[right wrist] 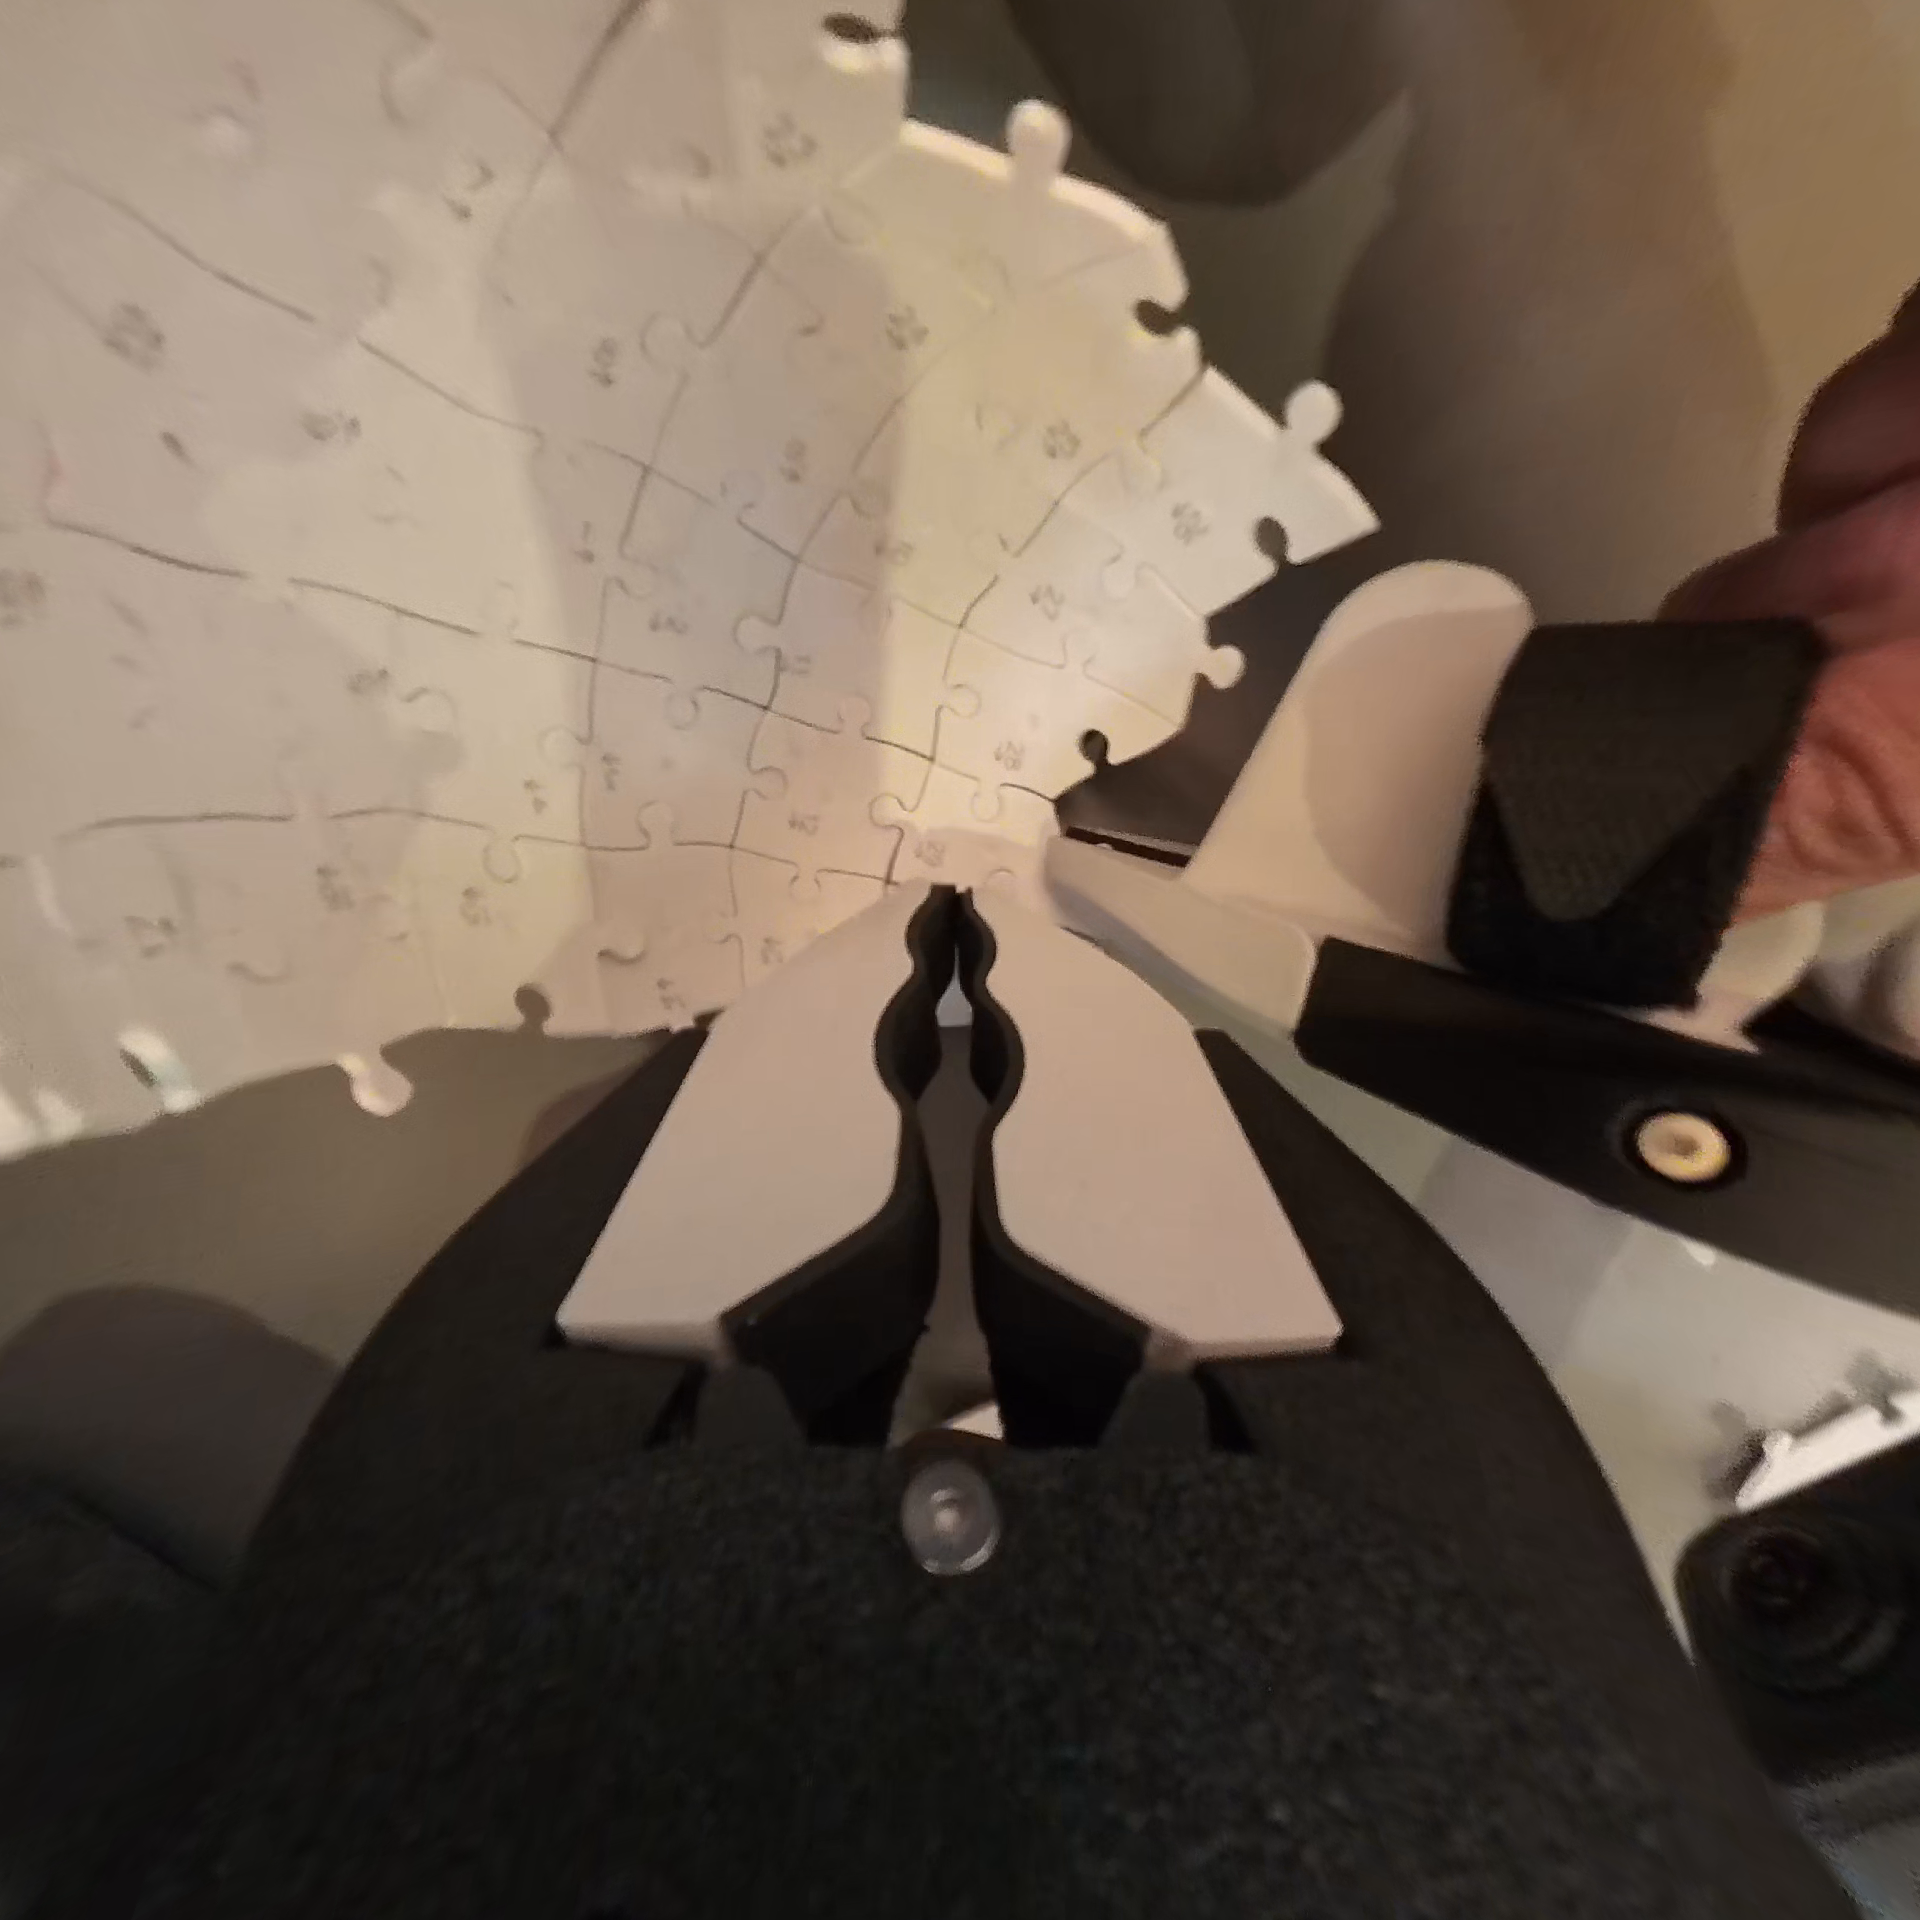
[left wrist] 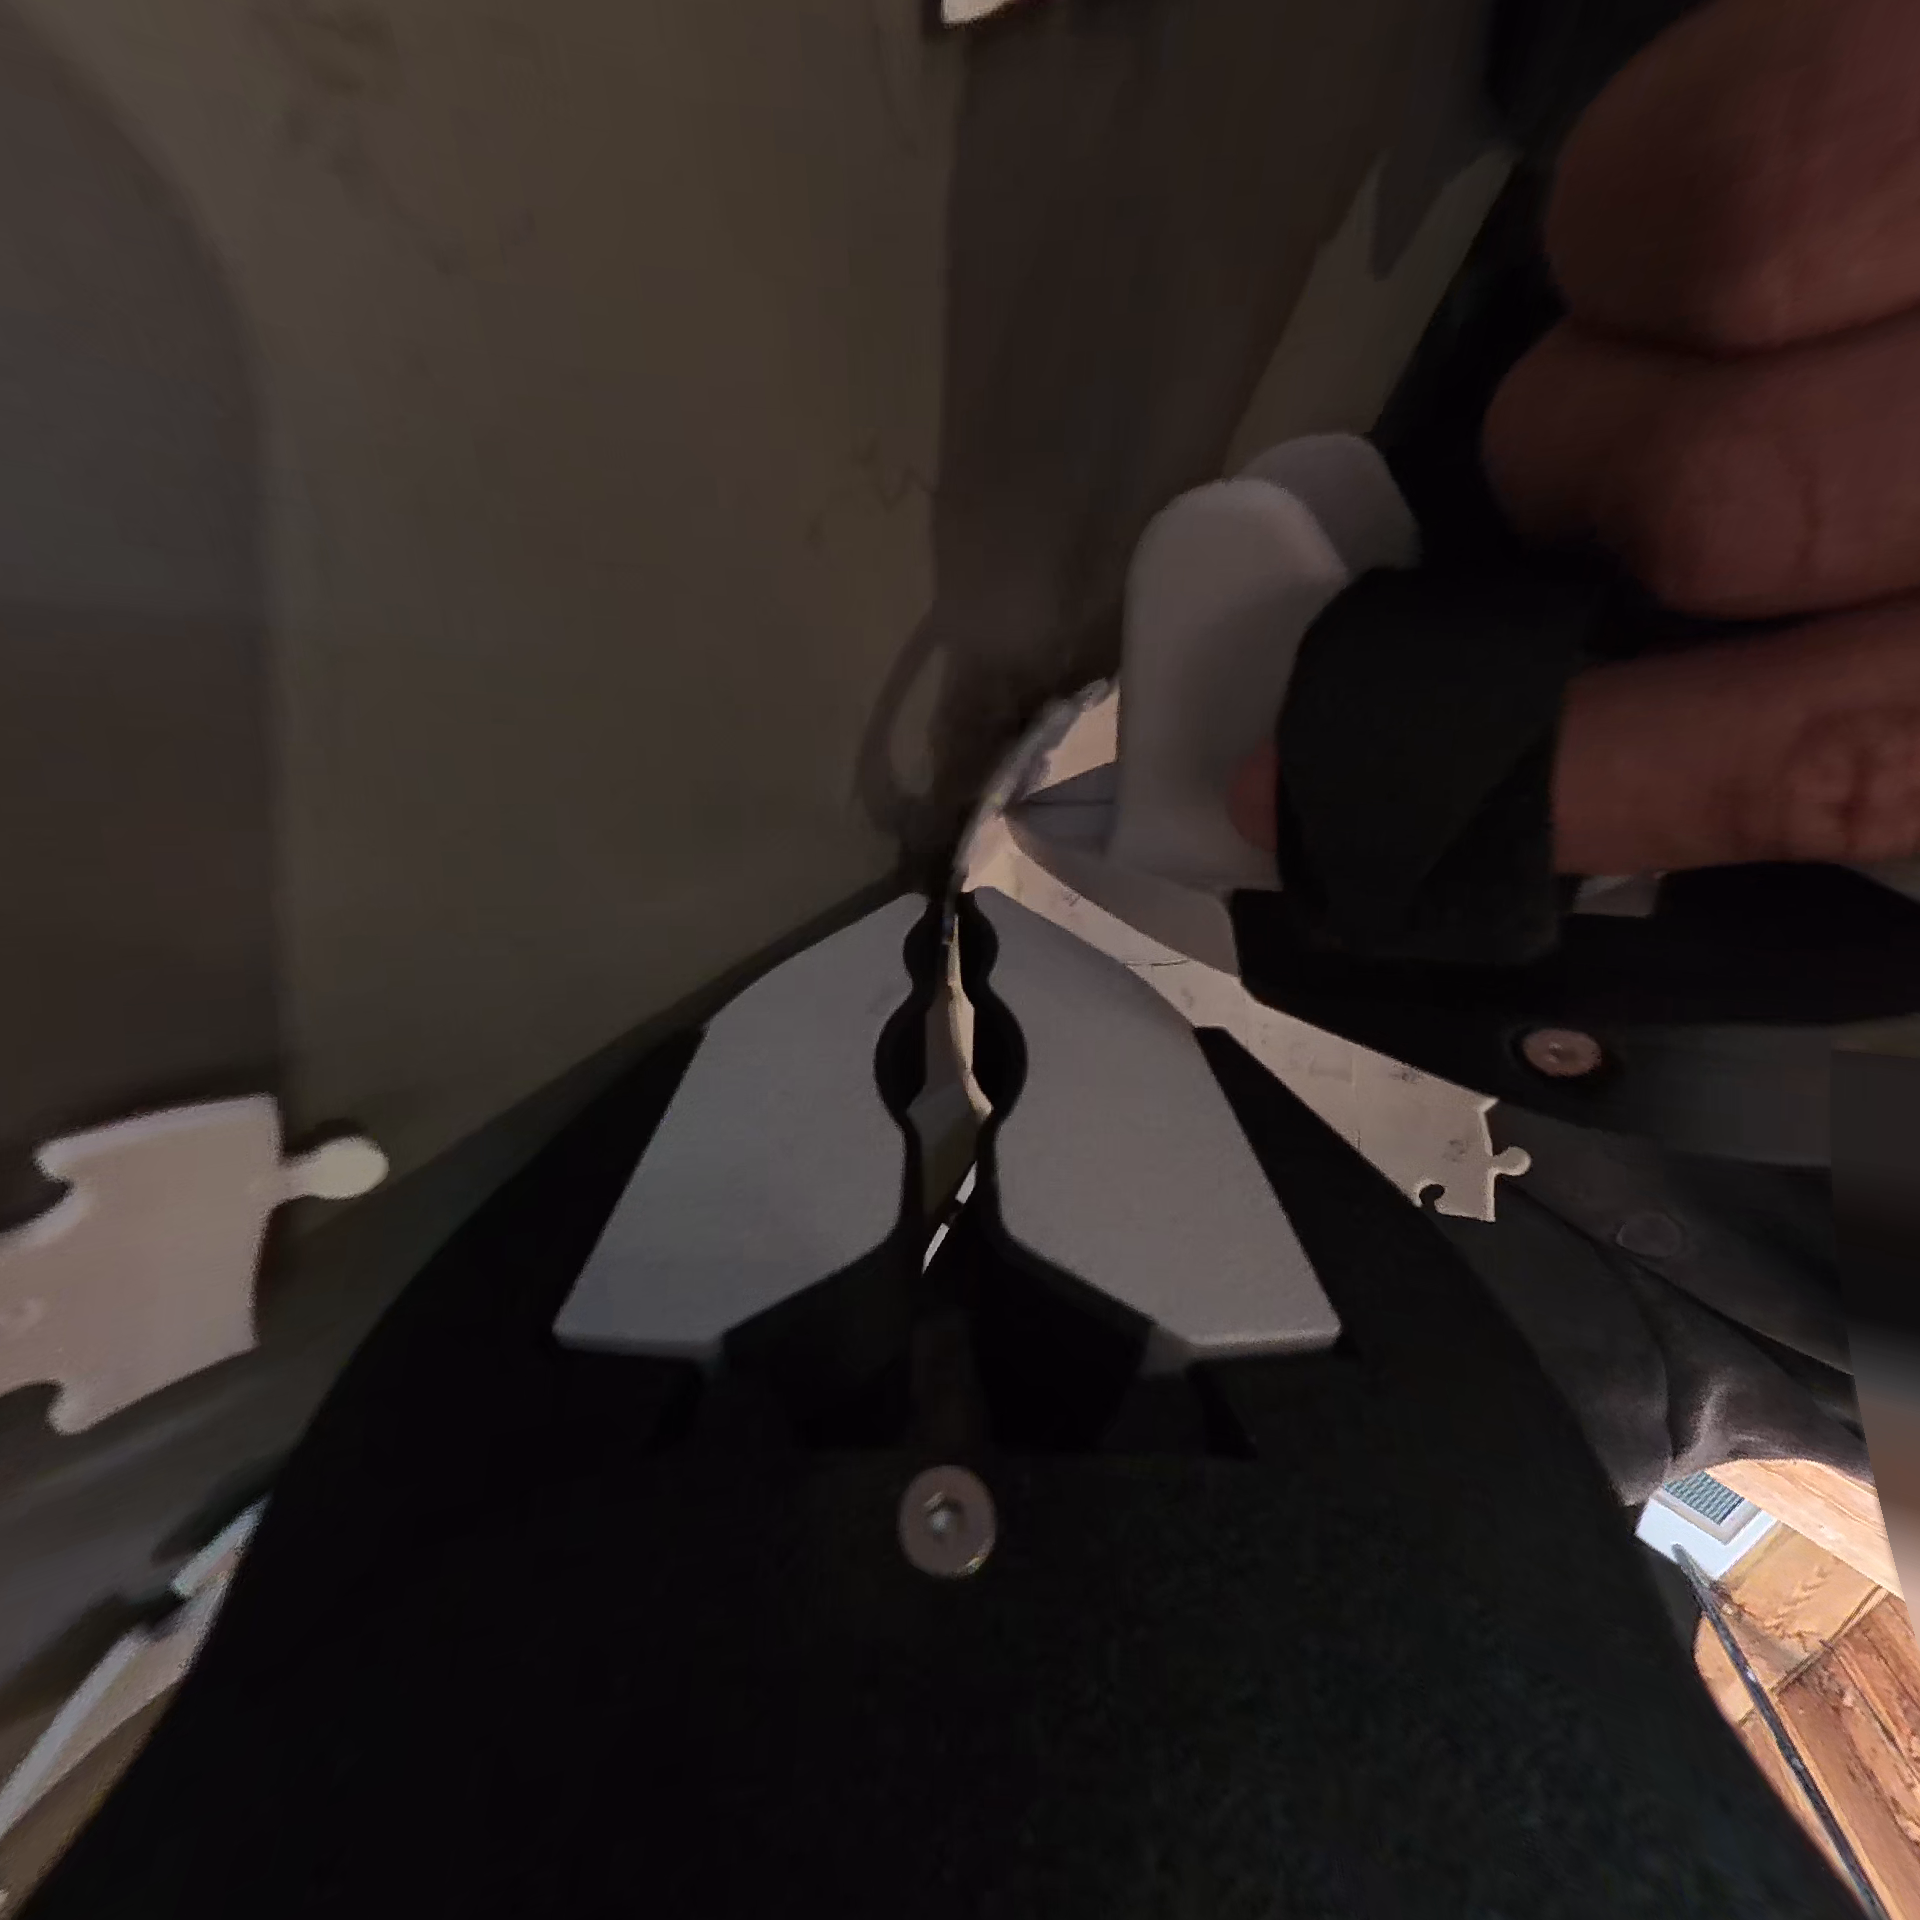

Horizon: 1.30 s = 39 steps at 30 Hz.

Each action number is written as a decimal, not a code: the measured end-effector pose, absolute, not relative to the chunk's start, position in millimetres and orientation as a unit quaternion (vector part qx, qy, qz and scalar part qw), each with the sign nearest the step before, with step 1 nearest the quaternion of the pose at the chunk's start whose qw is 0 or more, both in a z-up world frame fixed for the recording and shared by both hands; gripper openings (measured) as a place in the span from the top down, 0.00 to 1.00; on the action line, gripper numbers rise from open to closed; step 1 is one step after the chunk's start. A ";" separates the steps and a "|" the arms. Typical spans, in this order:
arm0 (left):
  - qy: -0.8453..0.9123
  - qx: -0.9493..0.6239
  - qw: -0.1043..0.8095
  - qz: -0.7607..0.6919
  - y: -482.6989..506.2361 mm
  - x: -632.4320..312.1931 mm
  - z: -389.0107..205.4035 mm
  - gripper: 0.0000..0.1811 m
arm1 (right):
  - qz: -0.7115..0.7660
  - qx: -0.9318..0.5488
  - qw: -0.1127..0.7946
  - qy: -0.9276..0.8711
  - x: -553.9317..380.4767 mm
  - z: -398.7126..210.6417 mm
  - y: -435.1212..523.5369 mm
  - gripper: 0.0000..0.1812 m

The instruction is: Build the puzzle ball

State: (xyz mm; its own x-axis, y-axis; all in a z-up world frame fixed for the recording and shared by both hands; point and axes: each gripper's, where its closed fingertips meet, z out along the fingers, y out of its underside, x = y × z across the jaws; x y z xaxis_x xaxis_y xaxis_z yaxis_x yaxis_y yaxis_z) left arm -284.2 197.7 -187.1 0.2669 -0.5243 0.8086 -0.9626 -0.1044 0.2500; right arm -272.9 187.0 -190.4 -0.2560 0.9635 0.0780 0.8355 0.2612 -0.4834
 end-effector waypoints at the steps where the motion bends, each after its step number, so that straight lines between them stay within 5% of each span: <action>1: -0.536 0.691 0.398 0.277 197.4 -283.4 -187.1 0.99 | 0.176 -0.581 0.180 -0.774 -273.1 -191.9 185.3 1.00; 39: -0.503 0.724 0.336 0.331 199.6 -275.7 -187.8 0.99 | 0.163 -0.622 0.192 -0.741 -266.6 -189.7 198.5 1.00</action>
State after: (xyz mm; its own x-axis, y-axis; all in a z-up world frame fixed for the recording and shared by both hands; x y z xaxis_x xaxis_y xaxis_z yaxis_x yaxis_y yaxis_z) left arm -275.7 199.6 -187.8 0.2747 -0.5071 0.8170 -0.9511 -0.2683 0.1532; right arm -266.6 198.5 -189.7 -0.1515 0.9851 0.0809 0.8598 0.1717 -0.4810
